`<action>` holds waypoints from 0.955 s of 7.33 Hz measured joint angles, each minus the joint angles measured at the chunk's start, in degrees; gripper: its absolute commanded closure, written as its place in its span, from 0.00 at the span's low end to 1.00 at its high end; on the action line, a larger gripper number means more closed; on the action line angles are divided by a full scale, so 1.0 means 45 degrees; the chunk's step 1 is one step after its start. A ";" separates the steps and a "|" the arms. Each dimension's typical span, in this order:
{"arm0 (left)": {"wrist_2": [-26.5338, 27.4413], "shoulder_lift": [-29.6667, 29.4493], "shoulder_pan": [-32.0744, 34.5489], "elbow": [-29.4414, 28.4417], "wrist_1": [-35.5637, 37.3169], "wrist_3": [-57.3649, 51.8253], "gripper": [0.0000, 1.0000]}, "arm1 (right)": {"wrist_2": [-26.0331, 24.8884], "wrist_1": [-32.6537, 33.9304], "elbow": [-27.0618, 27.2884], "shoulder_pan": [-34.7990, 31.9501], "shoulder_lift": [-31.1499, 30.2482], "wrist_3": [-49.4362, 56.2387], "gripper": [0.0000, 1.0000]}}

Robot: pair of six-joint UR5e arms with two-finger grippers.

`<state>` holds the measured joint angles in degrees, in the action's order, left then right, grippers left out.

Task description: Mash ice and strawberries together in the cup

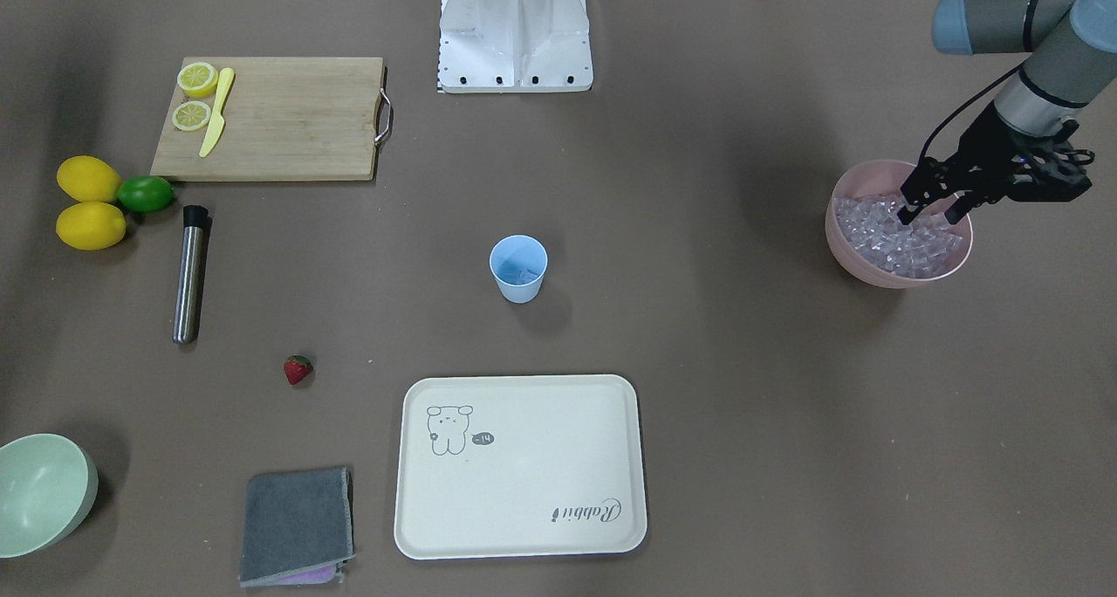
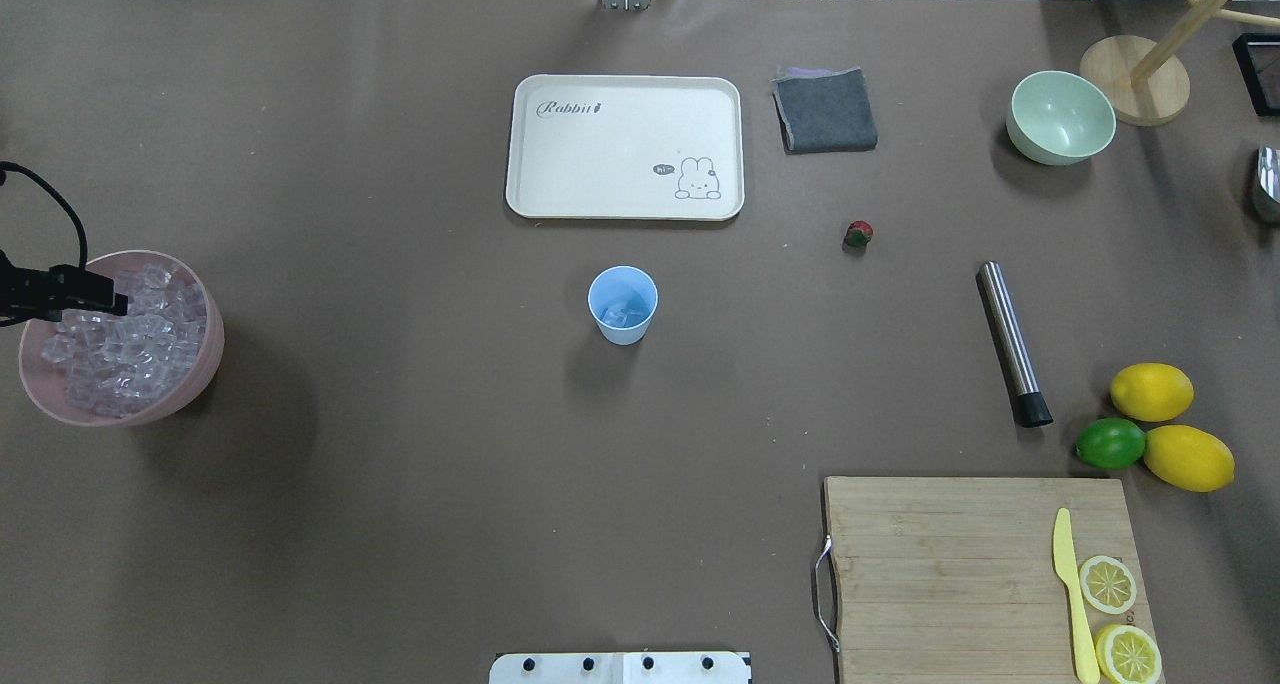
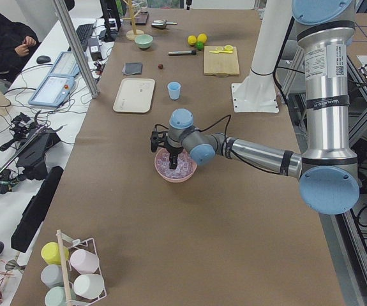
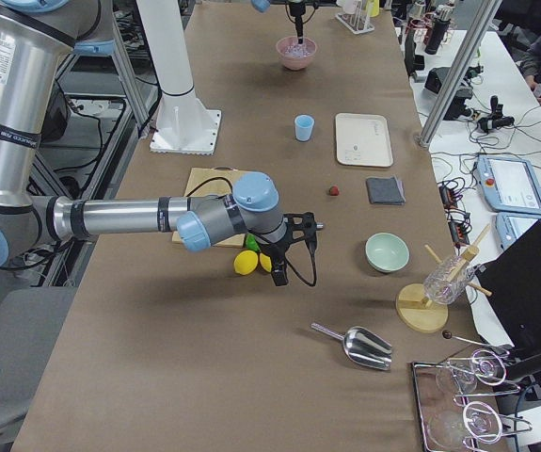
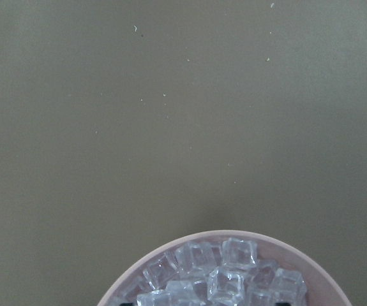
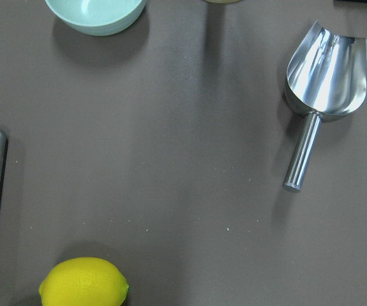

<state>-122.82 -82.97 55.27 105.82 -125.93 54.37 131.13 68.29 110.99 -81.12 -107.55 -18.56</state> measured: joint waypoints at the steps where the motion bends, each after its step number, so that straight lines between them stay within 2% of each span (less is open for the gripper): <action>1: 0.0016 0.0037 -0.0454 0.0059 -0.0150 -0.0058 0.20 | 0.0000 0.0000 0.0001 0.0004 0.0003 0.0002 0.00; 4: 0.0027 0.0045 -0.1087 0.0105 -0.0249 0.0200 0.22 | 0.0000 0.0000 -0.0015 0.0012 -0.0005 0.0003 0.00; 7: -0.0001 0.0286 -0.1558 0.0098 -0.1092 0.2366 0.23 | -0.0061 -0.0004 -0.0007 0.0009 -0.0003 0.0011 0.00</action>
<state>-122.82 -81.68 48.26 106.26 -130.85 65.02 130.86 68.27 110.96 -81.08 -107.57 -18.51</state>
